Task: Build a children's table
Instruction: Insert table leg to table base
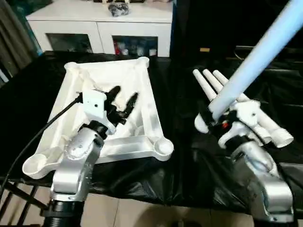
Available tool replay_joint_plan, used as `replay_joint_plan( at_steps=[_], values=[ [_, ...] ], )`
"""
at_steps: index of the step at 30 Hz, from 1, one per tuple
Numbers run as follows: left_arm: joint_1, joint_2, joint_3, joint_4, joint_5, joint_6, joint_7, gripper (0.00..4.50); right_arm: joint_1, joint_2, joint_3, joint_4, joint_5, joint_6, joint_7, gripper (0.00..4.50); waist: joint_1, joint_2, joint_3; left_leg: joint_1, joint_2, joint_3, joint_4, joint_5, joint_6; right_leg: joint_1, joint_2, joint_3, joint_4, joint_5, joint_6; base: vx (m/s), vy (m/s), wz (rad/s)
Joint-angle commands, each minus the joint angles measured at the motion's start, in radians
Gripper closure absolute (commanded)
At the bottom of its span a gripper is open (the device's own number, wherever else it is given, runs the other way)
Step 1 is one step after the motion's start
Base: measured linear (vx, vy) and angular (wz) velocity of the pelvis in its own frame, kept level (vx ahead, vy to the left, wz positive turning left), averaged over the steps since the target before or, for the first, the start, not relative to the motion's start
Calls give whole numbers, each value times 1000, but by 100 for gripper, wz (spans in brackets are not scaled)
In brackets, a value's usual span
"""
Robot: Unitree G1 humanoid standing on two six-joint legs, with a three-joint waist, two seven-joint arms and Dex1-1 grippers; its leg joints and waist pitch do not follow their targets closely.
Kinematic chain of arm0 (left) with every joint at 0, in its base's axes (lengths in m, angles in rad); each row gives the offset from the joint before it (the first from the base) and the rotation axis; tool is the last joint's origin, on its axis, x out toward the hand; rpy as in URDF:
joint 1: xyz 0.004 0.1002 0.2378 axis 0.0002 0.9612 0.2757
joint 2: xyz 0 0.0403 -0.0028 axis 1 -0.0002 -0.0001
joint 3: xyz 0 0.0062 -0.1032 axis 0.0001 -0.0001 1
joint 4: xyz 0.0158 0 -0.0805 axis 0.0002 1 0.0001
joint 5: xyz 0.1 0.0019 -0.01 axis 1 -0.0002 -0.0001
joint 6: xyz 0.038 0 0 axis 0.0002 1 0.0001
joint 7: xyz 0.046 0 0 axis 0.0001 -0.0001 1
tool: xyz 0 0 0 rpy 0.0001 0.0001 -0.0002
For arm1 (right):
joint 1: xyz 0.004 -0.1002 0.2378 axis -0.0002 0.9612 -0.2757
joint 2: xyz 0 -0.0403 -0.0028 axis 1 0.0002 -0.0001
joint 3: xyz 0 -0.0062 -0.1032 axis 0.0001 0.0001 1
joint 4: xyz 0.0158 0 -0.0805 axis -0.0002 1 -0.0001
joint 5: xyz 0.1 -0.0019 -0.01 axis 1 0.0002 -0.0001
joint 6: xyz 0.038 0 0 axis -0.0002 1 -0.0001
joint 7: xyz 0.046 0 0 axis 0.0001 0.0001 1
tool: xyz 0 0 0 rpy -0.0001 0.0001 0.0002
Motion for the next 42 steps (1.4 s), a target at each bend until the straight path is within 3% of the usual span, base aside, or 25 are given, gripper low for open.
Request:
replay_joint_plan(
  at_steps=[1, 2, 3, 5, 6, 7, 9, 11, 12, 13, 14, 15, 17, 20, 22, 23, 29, 30, 31, 34, 35, 36, 38, 40, 42],
  values=[
    [3, 22, -2, 4, -8, -10, -33, 93, -26, -4, 5, 25, -12, -12, 2, 259, -1, -6, -51, -27, 38, -5, -97, -153, 49, 50, -52, 30, -85, -393, -153, 0, 0, 0],
    [3, 28, 3, 3, -27, 3, -54, 84, -30, 0, 9, 20, -9, -11, 4, 259, -4, -21, -53, -30, 38, -2, -97, -143, 52, 53, -51, 31, -85, -383, -156, 0, 0, 0],
    [-1, 40, -6, 0, -50, 19, -96, 84, -40, -2, 8, 16, 5, -6, 14, 259, 5, -12, -54, -28, 38, -1, -96, -110, 54, 53, -54, 34, -80, -353, -168, 0, 0, 0],
    [-3, 69, -25, 0, -62, 15, -161, 84, -46, -6, 12, 16, 11, 2, 22, 259, 8, -34, -59, -27, 42, 6, -94, -58, 72, 54, -52, 34, -75, -296, -181, 0, 0, 0],
    [-5, 116, -64, -5, -73, 24, -256, 84, -47, -13, 16, 24, 20, 9, 39, 259, 16, -35, -60, -28, 43, 6, -94, -24, 82, 56, -56, 34, -67, -268, -186, 0, 0, 0],
    [-11, 141, -80, -1, -82, 35, -307, 84, -48, -22, 21, 34, 19, 7, 52, 259, 19, -26, -61, -22, 45, 8, -96, -9, 89, 48, -54, 33, -64, -239, -191, 0, 0, 0],
    [-20, 172, -96, 6, -95, 49, -371, 84, -45, -32, 26, 44, 14, 0, 65, 259, 17, -19, -61, -18, 51, 9, -98, 7, 83, 47, -50, 28, -56, -157, -215, 0, 0, 0],
    [-39, 203, -115, 31, -99, 55, -438, 84, -45, -36, 19, 51, 14, -5, 68, 259, 18, -28, -63, -19, 50, 13, -97, 30, 88, 55, -52, 29, -51, -90, -240, 0, 0, 0],
    [-52, 223, -131, 56, -91, 48, -480, 84, -44, -37, 11, 53, 14, -6, 64, 259, 21, 10, -61, -13, 47, 14, -97, 23, 83, 49, -50, 28, -51, -76, -250, 0, 0, 0],
    [-52, 223, -131, 56, -91, 48, -480, 84, -44, -37, 11, 53, 14, -6, 64, 259, 19, -10, -62, -17, 47, 15, -98, 9, 77, 59, -50, 29, -52, -75, -251, 0, 0, 0],
    [-73, 250, -156, 96, -72, 37, -535, 84, -42, -37, 0, 54, 17, -8, 58, 259, 22, -1, -62, -19, 48, 13, -100, 8, 71, 62, -52, 30, -50, -72, -254, 0, 0, 0],
    [-98, 272, -187, 137, -52, 32, -591, 84, -33, -39, -17, 47, 24, -8, 52, 259, 25, 21, -58, -15, 45, 14, -102, -15, 59, 58, -51, 29, -57, -93, -248, 0, 0, 0],
    [-116, 283, -211, 158, -47, 29, -623, 84, -25, -46, -33, 41, 33, -5, 53, 259, 26, 9, -59, -18, 46, 15, -103, -37, 43, 67, -53, 32, -56, -110, -247, 0, 0, 0],
    [-134, 312, -255, 182, -38, 41, -700, 84, -13, -53, -51, 60, 41, -12, 56, 259, 34, 22, -57, -19, 46, 17, -104, -60, 28, 68, -57, 35, -64, -171, -248, 0, 0, 0],
    [-142, 322, -284, 212, -16, 19, -741, 84, -6, -69, -62, 69, 34, -17, 61, 259, 31, 39, -54, -19, 45, 16, -106, -88, 16, 70, -55, 34, -68, -214, -235, 0, 0, 0],
    [-146, 321, -291, 225, -9, 9, -747, 84, -3, -75, -66, 70, 32, -17, 63, 259, 29, 32, -52, -20, 43, 17, -106, -98, 16, 70, -53, 33, -73, -237, -227, 0, 0, 0],
    [-160, 333, -313, 289, 8, 21, -777, 84, 21, -93, -78, 24, 47, 27, 71, 259, 26, 43, -56, -20, 43, 21, -106, -83, 25, 68, -53, 33, -81, -323, -194, 0, 0, 0],
    [-152, 336, -308, 285, 2, 29, -776, 112, 28, -96, -75, 16, 52, 38, 75, 259, 23, 41, -56, -22, 43, 21, -106, -82, 26, 68, -51, 32, -81, -327, -194, 0, 0, 0],
    [-144, 340, -305, 287, 2, 36, -770, 120, 33, -99, -70, 11, 60, 48, 84, 260, 20, 24, -55, -24, 44, 22, -107, -81, 31, 68, -51, 32, -84, -337, -189, 0, 0, 0],
    [-130, 341, -296, 307, 20, 27, -741, 132, 43, -111, -71, 4, 97, 75, 110, 260, 19, 27, -56, -26, 45, 20, -106, -70, 45, 67, -54, 31, -80, -352, -183, 0, 0, 0],
    [-131, 340, -294, 315, 25, 26, -736, 158, 43, -111, -73, 4, 108, 85, 114, 260, 17, 27, -55, -24, 46, 20, -107, -74, 49, 63, -53, 31, -82, -358, -181, 0, 0, 0],
    [-131, 341, -291, 322, 27, 25, -737, 163, 41, -111, -75, 2, 122, 102, 118, 260, 15, 18, -56, -25, 46, 21, -108, -80, 50, 62, -51, 30, -83, -356, -181, 0, 0, 0],
    [-131, 345, -287, 339, 32, 16, -741, 164, 33, -107, -71, 5, 135, 120, 125, 260, 18, 20, -56, -23, 48, 19, -109, -80, 50, 62, -54, 31, -80, -350, -184, 0, 0, 0],
    [-129, 351, -288, 355, 43, 4, -742, 186, 28, -112, -50, 9, 118, 115, 136, 260, 17, 23, -55, -22, 49, 20, -111, -86, 44, 58, -54, 31, -82, -345, -188, 0, 0, 0],
    [-129, 356, -296, 376, 56, -19, -743, 208, 28, -120, -28, 7, 101, 102, 148, 260, 16, 16, -56, -23, 50, 20, -111, -82, 41, 61, -55, 33, -79, -311, -193, 0, 0, 0]
  ],
)
